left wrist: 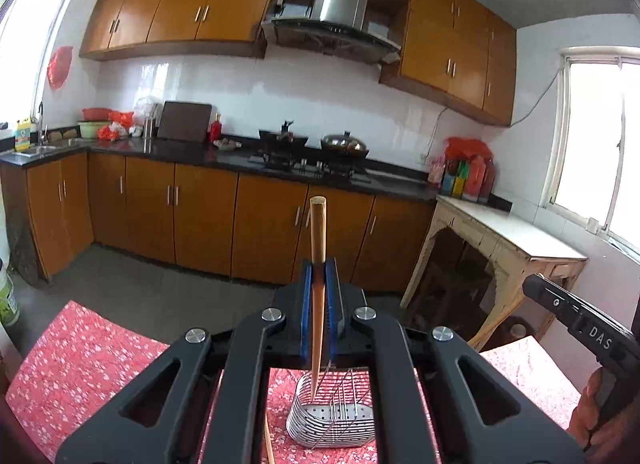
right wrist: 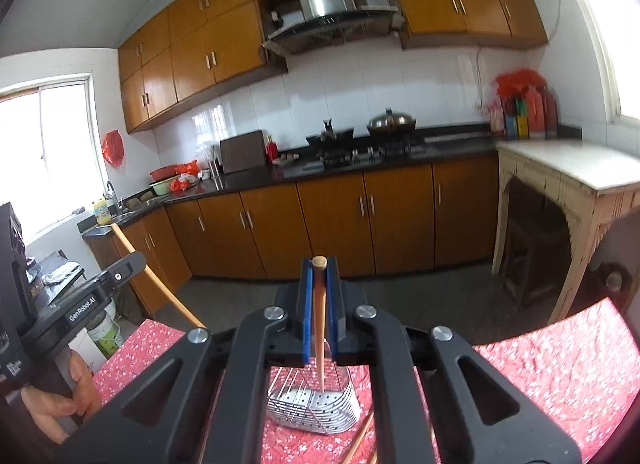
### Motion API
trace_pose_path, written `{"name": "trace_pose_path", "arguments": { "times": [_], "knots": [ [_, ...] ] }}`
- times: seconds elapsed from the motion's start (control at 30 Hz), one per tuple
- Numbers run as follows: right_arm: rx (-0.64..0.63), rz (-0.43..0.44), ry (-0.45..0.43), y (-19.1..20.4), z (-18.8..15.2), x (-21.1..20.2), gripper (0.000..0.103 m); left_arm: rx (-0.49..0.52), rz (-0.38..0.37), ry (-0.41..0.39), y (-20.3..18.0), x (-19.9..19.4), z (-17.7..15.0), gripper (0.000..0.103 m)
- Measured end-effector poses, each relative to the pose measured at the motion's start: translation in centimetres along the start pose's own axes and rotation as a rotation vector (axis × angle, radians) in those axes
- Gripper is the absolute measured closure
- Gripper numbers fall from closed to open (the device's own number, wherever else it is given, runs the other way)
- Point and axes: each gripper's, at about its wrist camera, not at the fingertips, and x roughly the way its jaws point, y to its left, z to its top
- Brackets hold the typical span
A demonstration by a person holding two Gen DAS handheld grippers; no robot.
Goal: Organize utensils
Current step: 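Lift the left gripper's chopstick upright over the wire holder while the right gripper carries its chopstick there, then open the left gripper to drop its chopstick into the holder while the right gripper releases its own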
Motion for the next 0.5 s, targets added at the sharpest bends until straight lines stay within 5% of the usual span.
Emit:
{"name": "trace_pose_path", "arguments": {
  "times": [0.5],
  "knots": [
    [0.112,0.019,0.114,-3.1,-2.7,4.5,0.094,0.014,0.008,0.128,0.1,3.7,-2.8,0.096]
  ]
}}
